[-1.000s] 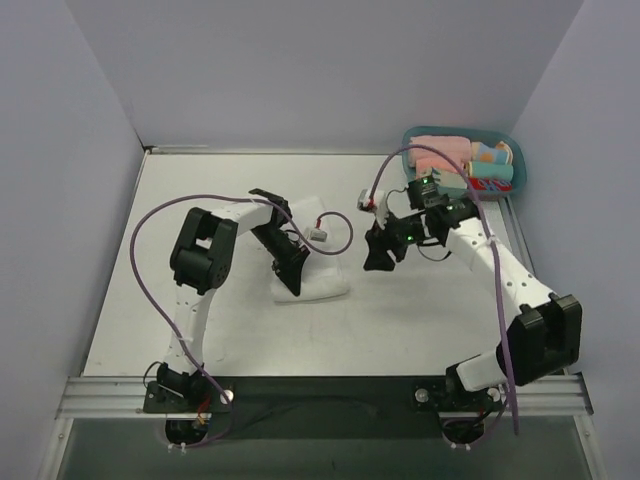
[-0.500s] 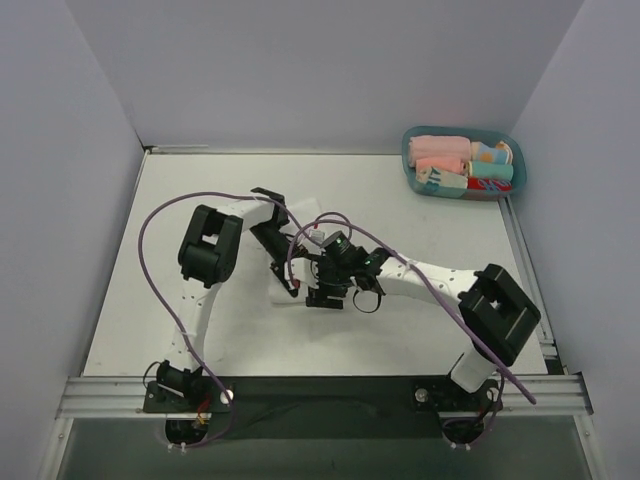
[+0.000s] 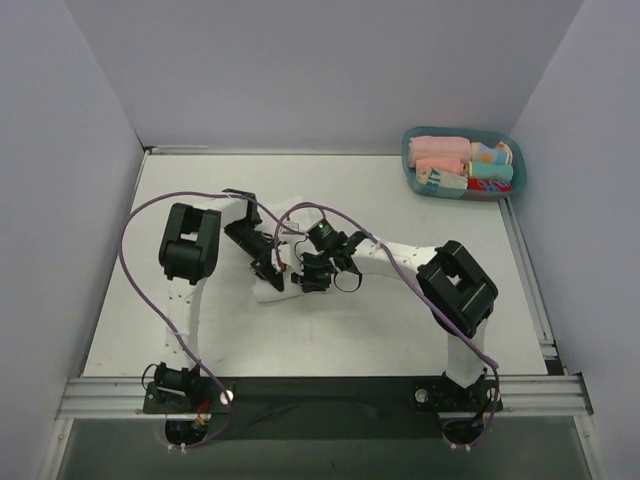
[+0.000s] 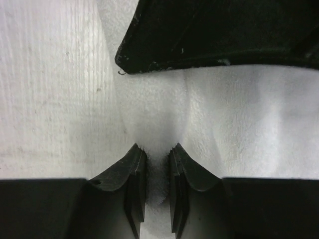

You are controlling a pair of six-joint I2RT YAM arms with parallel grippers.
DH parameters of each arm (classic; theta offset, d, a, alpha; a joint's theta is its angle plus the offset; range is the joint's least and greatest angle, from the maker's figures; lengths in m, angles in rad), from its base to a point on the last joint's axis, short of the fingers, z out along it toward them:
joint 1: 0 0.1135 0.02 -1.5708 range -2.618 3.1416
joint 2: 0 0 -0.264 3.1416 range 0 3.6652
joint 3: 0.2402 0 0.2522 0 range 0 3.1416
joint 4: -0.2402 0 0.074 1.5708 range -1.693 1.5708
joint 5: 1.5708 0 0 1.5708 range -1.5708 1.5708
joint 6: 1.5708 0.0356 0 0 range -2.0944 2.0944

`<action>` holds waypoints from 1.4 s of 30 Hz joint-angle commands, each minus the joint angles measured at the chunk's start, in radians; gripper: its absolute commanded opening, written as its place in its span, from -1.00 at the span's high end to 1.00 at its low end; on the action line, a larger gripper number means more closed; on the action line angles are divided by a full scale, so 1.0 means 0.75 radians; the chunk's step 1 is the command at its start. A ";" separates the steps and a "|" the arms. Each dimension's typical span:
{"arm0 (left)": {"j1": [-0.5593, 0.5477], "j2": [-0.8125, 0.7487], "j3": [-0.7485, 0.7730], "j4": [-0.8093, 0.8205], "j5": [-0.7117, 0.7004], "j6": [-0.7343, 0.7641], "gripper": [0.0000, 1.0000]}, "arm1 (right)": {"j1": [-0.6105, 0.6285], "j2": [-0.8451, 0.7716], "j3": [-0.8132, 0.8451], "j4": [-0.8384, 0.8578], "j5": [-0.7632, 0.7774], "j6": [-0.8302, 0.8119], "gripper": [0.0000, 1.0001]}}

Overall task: Roll the towels
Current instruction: Roll the towel

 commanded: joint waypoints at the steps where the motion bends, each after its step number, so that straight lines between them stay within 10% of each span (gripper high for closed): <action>1: 0.119 -0.109 -0.077 0.321 -0.099 -0.024 -0.07 | -0.031 0.103 0.111 -0.281 -0.245 0.084 1.00; 17: 0.586 -1.002 -0.557 0.741 -0.100 -0.075 -0.26 | -0.131 0.545 0.664 -0.945 -0.571 0.153 1.00; 28: 0.055 -1.535 -1.216 1.317 -0.415 0.148 -0.39 | -0.133 0.836 1.065 -1.299 -0.514 0.309 1.00; 42: -0.314 -1.311 -1.331 1.621 -0.677 0.225 -0.27 | -0.168 0.909 1.112 -1.398 -0.569 0.366 0.88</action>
